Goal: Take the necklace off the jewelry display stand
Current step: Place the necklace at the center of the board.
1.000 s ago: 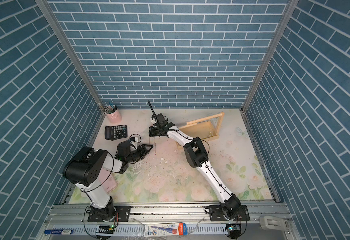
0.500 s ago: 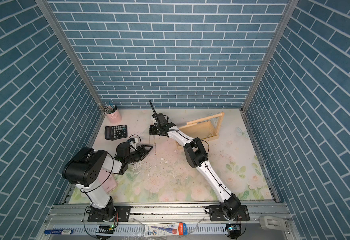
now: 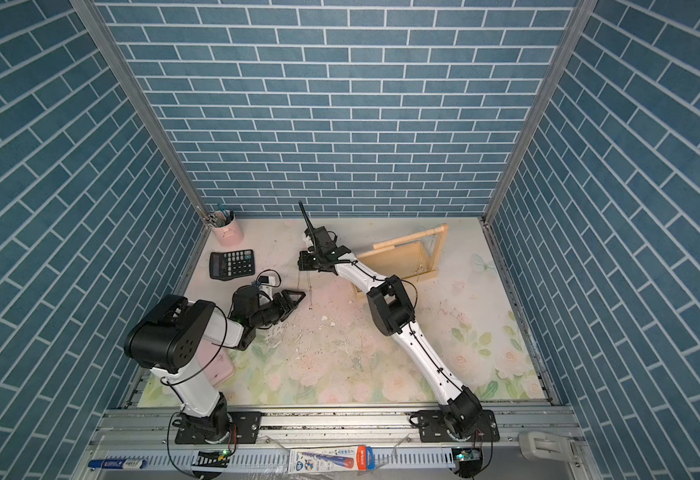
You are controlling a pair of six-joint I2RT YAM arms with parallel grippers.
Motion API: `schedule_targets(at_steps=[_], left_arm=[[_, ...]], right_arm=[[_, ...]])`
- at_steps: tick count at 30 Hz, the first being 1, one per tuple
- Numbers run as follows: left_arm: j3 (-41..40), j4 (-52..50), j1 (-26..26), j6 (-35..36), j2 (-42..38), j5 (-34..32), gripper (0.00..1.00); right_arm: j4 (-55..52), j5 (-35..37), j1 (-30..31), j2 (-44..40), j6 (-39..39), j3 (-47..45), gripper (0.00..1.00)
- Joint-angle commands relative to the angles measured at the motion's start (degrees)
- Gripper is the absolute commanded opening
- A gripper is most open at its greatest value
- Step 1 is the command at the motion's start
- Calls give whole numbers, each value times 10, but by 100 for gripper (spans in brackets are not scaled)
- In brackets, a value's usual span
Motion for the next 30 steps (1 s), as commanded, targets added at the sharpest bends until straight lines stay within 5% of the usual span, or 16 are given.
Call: schedule_targets(at_steps=[1,8,30], left_arm=[[-21,-68,6,4,17,-14,65],[-23,-68,7,4,19,-12,65],[-25,-76,8,6,12,-10,65]], right_arm=[[-6,1,-3,8,15,14,9],[-20,-4,-4,3,18,15,18],[-5,-5,-12,13,51,31,20]])
